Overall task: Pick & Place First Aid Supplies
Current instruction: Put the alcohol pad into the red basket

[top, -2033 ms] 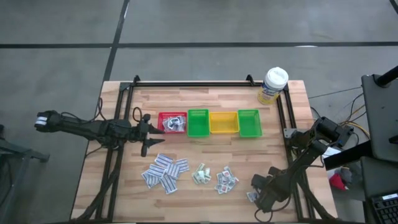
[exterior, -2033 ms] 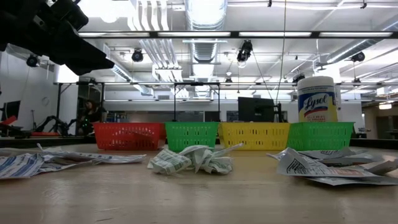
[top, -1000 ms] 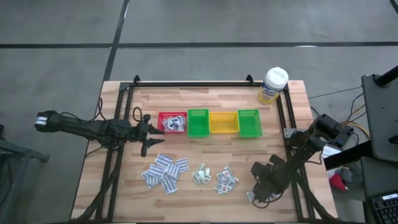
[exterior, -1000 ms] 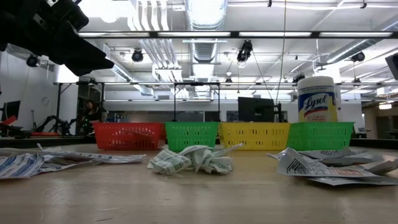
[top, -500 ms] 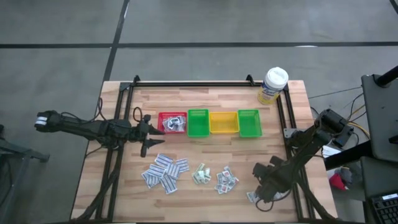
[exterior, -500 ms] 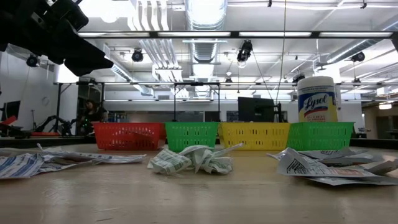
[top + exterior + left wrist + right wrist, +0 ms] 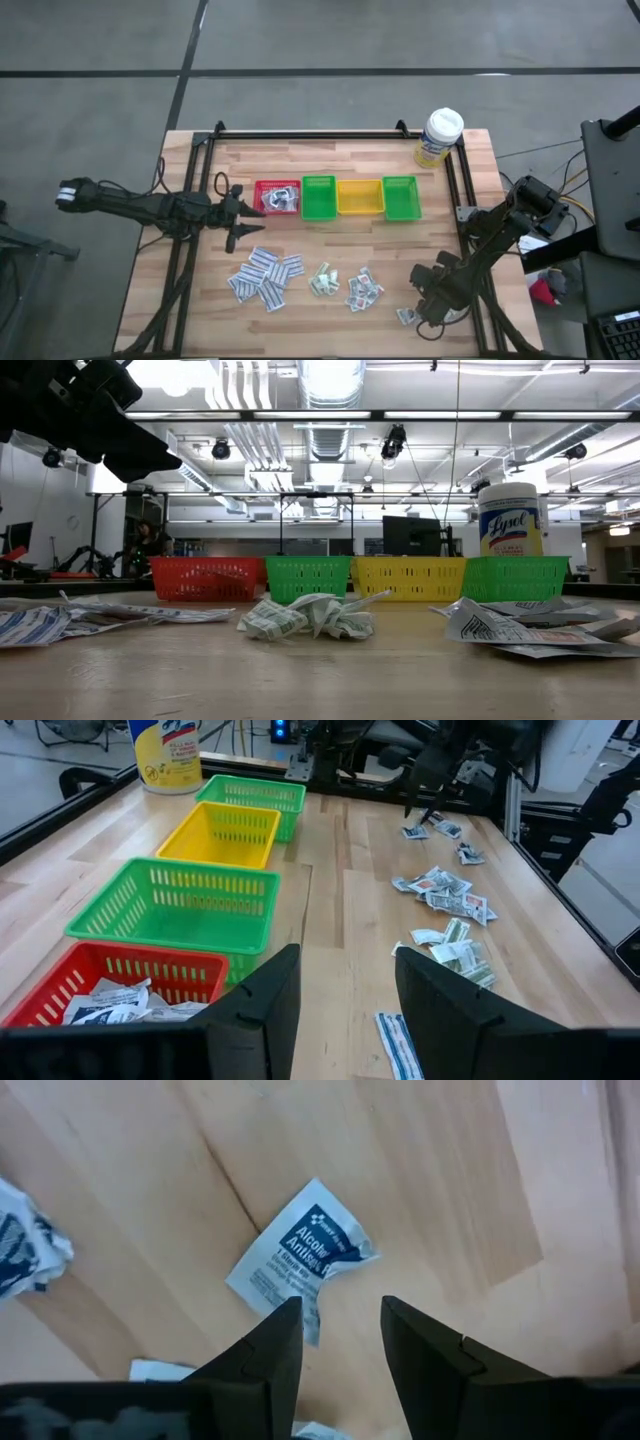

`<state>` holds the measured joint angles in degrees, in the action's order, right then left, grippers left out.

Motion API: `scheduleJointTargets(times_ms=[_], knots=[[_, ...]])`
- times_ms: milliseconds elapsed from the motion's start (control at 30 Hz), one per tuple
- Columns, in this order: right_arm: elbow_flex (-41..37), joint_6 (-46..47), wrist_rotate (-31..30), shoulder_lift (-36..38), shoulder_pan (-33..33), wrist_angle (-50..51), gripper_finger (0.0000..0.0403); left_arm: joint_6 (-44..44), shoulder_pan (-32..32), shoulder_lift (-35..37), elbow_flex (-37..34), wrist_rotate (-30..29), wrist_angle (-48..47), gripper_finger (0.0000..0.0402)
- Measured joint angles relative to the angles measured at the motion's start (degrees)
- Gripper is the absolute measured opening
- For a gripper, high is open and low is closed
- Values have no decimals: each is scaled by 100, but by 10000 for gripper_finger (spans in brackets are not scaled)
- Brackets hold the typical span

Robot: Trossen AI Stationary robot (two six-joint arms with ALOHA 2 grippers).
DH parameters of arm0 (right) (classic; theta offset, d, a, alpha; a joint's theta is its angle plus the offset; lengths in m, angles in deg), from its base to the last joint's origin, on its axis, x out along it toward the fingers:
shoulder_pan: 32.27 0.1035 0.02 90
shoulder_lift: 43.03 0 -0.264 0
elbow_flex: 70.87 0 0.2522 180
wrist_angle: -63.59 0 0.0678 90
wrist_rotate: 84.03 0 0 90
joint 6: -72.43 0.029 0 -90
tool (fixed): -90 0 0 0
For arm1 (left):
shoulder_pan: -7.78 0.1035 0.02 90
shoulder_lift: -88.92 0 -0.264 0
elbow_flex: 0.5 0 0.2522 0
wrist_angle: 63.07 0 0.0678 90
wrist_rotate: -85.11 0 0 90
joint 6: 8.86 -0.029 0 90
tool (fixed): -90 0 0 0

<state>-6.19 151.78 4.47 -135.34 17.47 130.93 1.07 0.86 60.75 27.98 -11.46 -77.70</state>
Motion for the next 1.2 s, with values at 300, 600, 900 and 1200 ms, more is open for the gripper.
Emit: scheduleJointTargets(times_ms=[300,600,900,1200], knots=[[-449,74,2,22,-11,-582,121,50,0,0,0,4,0,158],[-446,119,11,39,-11,-646,58,74,0,0,0,9,2,158],[-462,7,-1,109,-11,-585,10,81,0,0,0,30,9,158],[-461,-4,-385,236,-11,-638,8,85,0,-22,-2,181,243,158]])
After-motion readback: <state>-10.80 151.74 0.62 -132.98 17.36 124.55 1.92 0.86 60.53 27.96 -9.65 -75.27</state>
